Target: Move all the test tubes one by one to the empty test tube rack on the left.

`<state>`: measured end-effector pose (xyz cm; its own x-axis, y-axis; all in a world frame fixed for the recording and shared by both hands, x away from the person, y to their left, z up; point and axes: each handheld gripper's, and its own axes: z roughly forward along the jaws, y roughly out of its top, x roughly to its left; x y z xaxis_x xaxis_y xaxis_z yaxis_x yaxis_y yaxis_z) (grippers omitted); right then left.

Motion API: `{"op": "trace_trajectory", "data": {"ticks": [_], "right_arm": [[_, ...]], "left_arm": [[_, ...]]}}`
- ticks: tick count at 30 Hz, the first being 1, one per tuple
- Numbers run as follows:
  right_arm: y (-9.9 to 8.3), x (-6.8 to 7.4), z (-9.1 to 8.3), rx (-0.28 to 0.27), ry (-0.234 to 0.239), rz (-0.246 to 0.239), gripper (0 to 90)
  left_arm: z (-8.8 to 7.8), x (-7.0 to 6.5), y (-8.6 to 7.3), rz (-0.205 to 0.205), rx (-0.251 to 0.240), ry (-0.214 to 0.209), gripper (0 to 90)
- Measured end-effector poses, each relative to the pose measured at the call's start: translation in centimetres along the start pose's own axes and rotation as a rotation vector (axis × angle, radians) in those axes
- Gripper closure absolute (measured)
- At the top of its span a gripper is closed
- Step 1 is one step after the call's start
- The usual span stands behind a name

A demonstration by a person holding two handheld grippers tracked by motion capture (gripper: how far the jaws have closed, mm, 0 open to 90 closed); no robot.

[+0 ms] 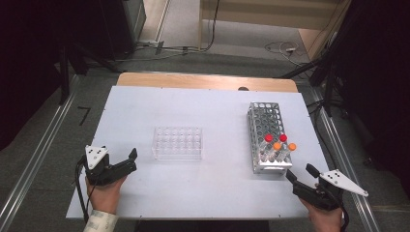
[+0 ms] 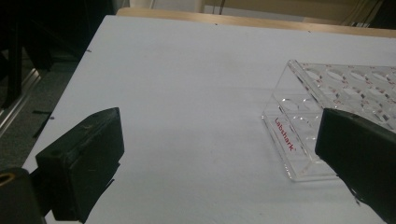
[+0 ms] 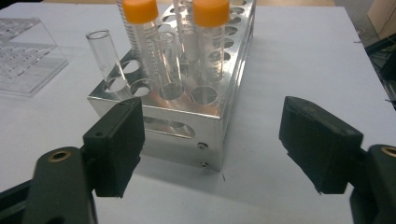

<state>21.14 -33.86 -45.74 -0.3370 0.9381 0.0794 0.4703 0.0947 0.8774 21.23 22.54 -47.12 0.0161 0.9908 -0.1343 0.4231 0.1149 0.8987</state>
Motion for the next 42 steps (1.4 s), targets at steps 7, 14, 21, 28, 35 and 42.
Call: {"op": "trace_trajectory", "data": {"ticks": [7, 14, 21, 28, 35, 42], "right_arm": [[0.2, 0.7, 0.6, -0.003, 0.034, -0.017, 29.9], [0.6, 1.9, 1.9, -0.013, 0.041, -0.062, 48.6], [1.0, 2.2, 3.0, -0.017, 0.038, -0.070, 58.6], [1.3, 2.2, 3.7, -0.019, 0.026, -0.070, 65.0], [1.3, 2.2, 4.3, -0.012, 0.032, -0.070, 70.1], [1.4, 2.3, 4.0, -0.035, 0.020, -0.068, 73.0]], "left_arm": [[0.3, -0.1, 0.0, 0.004, 0.006, 0.003, 1.7], [0.2, 0.0, 0.0, 0.005, -0.004, 0.008, 1.7], [0.3, 0.0, 0.0, 0.006, 0.001, 0.003, 1.7], [0.3, 0.1, 0.0, 0.003, -0.001, 0.003, 1.7], [0.4, 0.1, 0.0, 0.005, 0.004, 0.003, 1.7], [0.4, 0.0, 0.0, 0.005, 0.005, 0.003, 1.7]]}}
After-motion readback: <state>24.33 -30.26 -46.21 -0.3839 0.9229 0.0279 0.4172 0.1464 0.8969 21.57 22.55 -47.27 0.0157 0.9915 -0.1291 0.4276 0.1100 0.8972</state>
